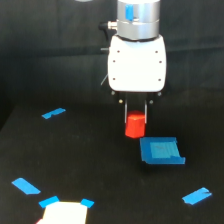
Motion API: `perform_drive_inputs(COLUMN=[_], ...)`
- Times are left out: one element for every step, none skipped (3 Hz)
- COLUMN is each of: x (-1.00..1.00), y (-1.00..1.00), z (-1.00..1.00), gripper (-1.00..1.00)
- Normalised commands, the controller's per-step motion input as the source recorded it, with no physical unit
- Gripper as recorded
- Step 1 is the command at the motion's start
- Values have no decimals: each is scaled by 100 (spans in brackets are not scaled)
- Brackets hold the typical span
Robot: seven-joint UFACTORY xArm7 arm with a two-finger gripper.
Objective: Pick up the red object from the table
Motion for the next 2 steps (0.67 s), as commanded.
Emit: perform_drive_inputs(x=[-45, -22], y=[-40, -46], z=[23, 9], gripper=[-86, -100])
